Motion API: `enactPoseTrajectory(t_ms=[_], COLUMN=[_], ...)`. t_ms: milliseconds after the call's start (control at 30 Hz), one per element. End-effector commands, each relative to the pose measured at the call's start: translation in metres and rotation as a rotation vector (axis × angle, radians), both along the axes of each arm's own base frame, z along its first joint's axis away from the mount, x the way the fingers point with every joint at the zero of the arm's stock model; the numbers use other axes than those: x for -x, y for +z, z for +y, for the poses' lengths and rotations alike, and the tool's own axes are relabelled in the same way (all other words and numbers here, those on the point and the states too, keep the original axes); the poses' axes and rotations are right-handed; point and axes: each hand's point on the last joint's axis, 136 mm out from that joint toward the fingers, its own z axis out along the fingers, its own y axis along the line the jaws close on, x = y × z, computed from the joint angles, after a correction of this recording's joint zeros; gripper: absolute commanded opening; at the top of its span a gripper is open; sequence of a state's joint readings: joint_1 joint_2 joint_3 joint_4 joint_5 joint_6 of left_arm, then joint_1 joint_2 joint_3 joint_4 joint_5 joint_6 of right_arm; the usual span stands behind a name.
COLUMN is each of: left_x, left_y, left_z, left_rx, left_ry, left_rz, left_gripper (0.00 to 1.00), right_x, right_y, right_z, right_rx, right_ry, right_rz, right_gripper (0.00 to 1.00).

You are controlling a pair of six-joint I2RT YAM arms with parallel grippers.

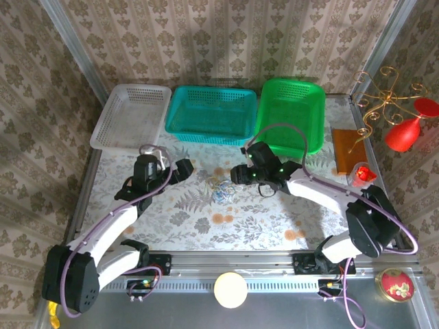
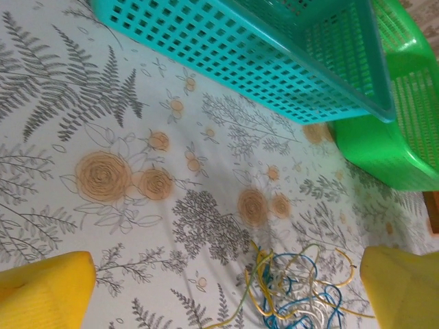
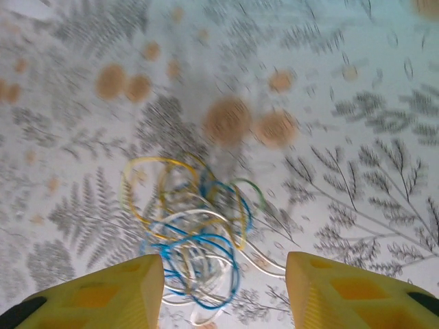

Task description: Untangle the cables

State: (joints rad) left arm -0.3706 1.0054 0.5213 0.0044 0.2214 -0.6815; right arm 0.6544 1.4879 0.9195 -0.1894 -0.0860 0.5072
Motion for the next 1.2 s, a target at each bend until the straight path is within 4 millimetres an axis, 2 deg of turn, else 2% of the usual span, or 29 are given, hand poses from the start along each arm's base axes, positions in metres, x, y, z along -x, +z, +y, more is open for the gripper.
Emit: enactPoseTrajectory(t_ms=[0, 100, 233, 500, 833, 933, 1000, 1167], left_x=[0.01, 0.012, 0.015, 0.019, 0.02, 0.02, 0.021, 0.022], left_y=[-0.002, -0.002, -0.003, -0.005, -0.003, -0.002, -0.001, 0.005], left_z=[-0.007, -0.011, -0.022, -0.044, -0.053, -0.054, -0.055, -0.066], left_rx=[-0.001, -0.009, -0.032, -0.078, -0.088, -0.091, -0.097, -0.131], left_ry=[-0.068, -0.093, -0.14, -0.218, -0.251, -0.261, -0.273, -0.349], left_rz=[0.008, 0.006, 0.002, -0.001, -0.018, -0.027, -0.037, -0.099], left_gripper=[1.0, 1.0, 1.0, 1.0, 1.0, 1.0, 1.0, 1.0], right_x=[-0.007, -0.011, -0.018, -0.034, -0.046, -0.046, -0.045, -0.04], right_y=[-0.016, -0.03, -0.038, -0.044, -0.048, -0.046, -0.039, -0.002], right_z=[0.01, 0.014, 0.017, 0.015, 0.018, 0.019, 0.02, 0.03], right_rx=[-0.03, -0.019, -0.031, -0.063, -0.124, -0.144, -0.163, -0.247], right_ry=[-0.011, -0.011, -0.029, -0.075, -0.089, -0.084, -0.075, -0.036], right_rz=[0.034, 0.063, 0.077, 0.09, 0.126, 0.132, 0.126, 0.092], right_gripper=[0.49, 0.46, 0.43, 0.35, 0.27, 0.14, 0.01, 0.0])
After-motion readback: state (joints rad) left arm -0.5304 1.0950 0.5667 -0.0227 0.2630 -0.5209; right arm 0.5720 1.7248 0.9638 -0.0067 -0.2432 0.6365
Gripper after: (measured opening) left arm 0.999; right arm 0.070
